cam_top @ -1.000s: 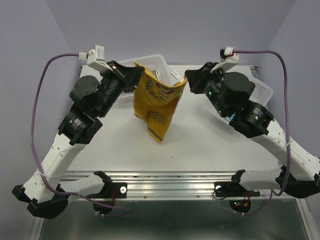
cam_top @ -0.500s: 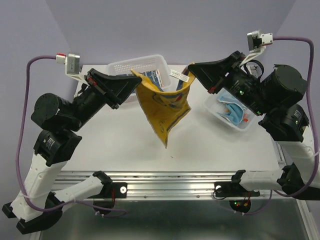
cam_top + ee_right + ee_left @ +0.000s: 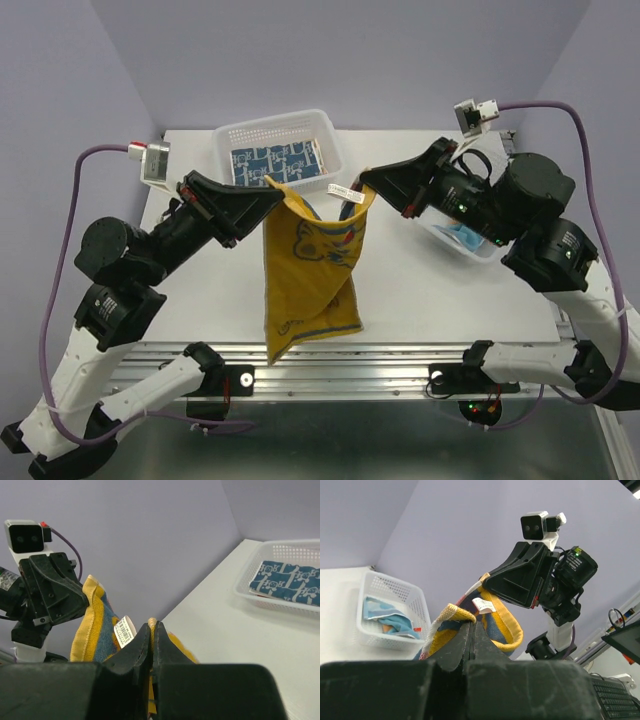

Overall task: Fold and stack the towels
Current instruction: Flatten out the crumpled towel

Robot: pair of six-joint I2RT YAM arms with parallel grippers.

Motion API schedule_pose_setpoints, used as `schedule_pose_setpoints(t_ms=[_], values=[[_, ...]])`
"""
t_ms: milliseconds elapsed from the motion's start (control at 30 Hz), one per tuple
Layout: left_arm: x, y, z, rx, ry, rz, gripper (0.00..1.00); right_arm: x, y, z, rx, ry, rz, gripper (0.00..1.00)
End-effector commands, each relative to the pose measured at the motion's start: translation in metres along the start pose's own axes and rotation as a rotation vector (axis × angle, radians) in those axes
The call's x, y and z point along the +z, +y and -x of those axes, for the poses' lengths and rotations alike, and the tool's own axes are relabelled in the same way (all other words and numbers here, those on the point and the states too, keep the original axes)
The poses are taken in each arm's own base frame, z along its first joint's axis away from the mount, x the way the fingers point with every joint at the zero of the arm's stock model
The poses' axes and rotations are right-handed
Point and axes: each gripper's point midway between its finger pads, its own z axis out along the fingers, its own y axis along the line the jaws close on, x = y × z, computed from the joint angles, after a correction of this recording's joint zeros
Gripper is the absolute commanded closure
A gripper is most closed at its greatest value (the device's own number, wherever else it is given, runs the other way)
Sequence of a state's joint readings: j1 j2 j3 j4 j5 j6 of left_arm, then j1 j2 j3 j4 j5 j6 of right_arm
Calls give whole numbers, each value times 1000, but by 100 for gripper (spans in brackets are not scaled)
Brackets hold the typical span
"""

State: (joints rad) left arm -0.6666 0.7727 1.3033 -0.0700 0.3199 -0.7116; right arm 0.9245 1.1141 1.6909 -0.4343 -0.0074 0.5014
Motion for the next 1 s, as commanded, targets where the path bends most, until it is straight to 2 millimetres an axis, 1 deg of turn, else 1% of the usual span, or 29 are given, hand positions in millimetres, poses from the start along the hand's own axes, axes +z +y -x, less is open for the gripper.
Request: schedule_pose_setpoints(t_ms=[0,33,67,100,133,167,200,233,267,333,367,400,433,467,533,567,600,667,700,733,767,833,867,900,933,967], values=[[7,21,-1,8,-54,53,100,5,-39,11,-23,-137,-180,99],[9,31,-2,10,-64,88,100,8,-44,2,-31,-120,-189,99],[12,51,1,11,-105,166,100,13,-67,-9,-42,-121,-280,99],[14,63,-1,21,-112,208,100,15,-80,-13,-62,-127,-328,99],[16,85,-1,33,-139,289,100,19,-97,-15,-72,-155,-410,99],[18,98,-2,37,-151,341,100,21,-108,-19,-85,-162,-453,99],[25,116,-9,47,-135,396,100,24,-123,-29,-110,-153,-509,99],[27,130,-7,62,-148,452,100,23,-137,-26,-122,-187,-581,99],[35,148,-14,72,-131,503,100,31,-150,-37,-144,-170,-630,99],[41,164,-15,89,-130,546,100,36,-171,-43,-167,-168,-696,99],[42,176,-11,100,-150,591,100,40,-180,-47,-175,-160,-720,99],[46,192,-14,114,-140,632,100,47,-197,-51,-185,-148,-750,99],[48,201,-15,121,-134,654,100,51,-206,-55,-191,-139,-763,99],[52,217,-12,131,-140,679,100,56,-222,-56,-196,-137,-791,99],[54,236,-10,129,-126,691,100,62,-236,-60,-202,-130,-804,99],[56,243,-14,120,-102,681,100,64,-243,-63,-200,-123,-808,99],[52,268,-12,112,-102,732,100,65,-253,-64,-201,-121,-822,99],[47,292,-15,103,-92,784,100,72,-266,-71,-199,-106,-827,99],[44,310,-16,100,-85,821,100,72,-275,-69,-197,-109,-839,99],[42,317,-19,99,-77,833,100,74,-281,-71,-195,-102,-843,99],[42,327,-26,100,-56,843,100,77,-294,-77,-190,-83,-853,99],[42,335,-27,103,-57,849,100,82,-305,-83,-180,-68,-856,99],[42,343,-31,107,-45,862,100,85,-314,-90,-176,-50,-863,99],[42,348,-32,107,-40,870,100,86,-321,-91,-167,-50,-875,99],[44,349,-33,109,-33,863,100,87,-324,-94,-165,-41,-874,99],[45,356,-37,109,-21,869,100,89,-330,-100,-163,-28,-883,99]])
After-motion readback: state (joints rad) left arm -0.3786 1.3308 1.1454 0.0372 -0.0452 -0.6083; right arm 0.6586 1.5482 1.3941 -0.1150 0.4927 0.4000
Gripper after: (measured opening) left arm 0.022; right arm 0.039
